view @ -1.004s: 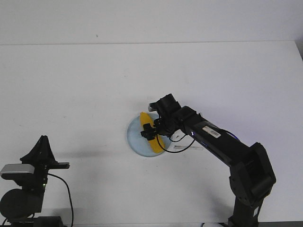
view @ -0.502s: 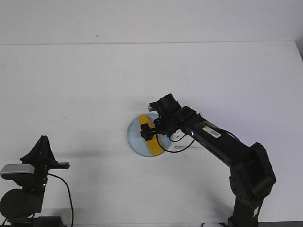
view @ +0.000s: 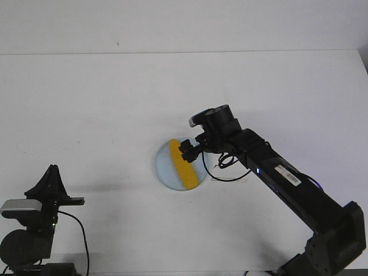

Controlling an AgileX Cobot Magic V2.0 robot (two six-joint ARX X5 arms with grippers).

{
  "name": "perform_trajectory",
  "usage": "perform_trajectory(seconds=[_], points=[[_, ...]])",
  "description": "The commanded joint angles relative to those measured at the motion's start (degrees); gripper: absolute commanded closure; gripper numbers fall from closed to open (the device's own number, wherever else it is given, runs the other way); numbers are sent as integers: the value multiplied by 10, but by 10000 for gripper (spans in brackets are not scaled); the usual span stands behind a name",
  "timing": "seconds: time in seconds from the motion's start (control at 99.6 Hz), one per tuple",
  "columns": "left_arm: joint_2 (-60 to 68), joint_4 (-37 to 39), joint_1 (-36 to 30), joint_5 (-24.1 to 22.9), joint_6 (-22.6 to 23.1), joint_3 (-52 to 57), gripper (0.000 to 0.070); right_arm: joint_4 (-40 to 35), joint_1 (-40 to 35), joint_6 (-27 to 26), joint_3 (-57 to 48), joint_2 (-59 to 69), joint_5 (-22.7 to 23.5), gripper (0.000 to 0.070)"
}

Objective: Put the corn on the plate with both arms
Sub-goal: 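Carry the corn with the right gripper and lower it onto the plate, then open the right gripper and withdraw it to rest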

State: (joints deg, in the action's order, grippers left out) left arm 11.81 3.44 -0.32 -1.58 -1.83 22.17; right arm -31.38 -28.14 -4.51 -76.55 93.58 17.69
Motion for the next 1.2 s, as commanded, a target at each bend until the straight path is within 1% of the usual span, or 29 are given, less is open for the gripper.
perform_trajectory(seconds=[0.0,0.05,0.11,0.161,0.181,0.271,0.442,0.663,0.793,0.974,1.185], points=[[-2,9,1,-2,8,5,699,26,7,36,21,-14,-27,423],[-2,9,1,-2,8,5,699,51,16,42,49,-33,-48,521],[-2,9,1,-2,8,5,699,84,30,46,88,-59,-68,622],[-2,9,1,-2,8,5,699,110,44,46,118,-81,-77,685],[-2,9,1,-2,8,5,699,118,49,46,127,-87,-77,691],[-2,9,1,-2,8,5,699,176,82,46,184,-130,-77,691],[-2,9,1,-2,8,5,699,318,160,46,301,-212,-77,691],[-2,9,1,-2,8,5,699,425,258,46,435,-315,-77,691],[-2,8,1,-2,8,5,699,433,297,46,500,-385,-76,691],[-2,9,1,-2,8,5,699,426,312,43,568,-491,-76,691],[-2,9,1,-2,8,5,699,356,311,43,583,-618,-76,691]])
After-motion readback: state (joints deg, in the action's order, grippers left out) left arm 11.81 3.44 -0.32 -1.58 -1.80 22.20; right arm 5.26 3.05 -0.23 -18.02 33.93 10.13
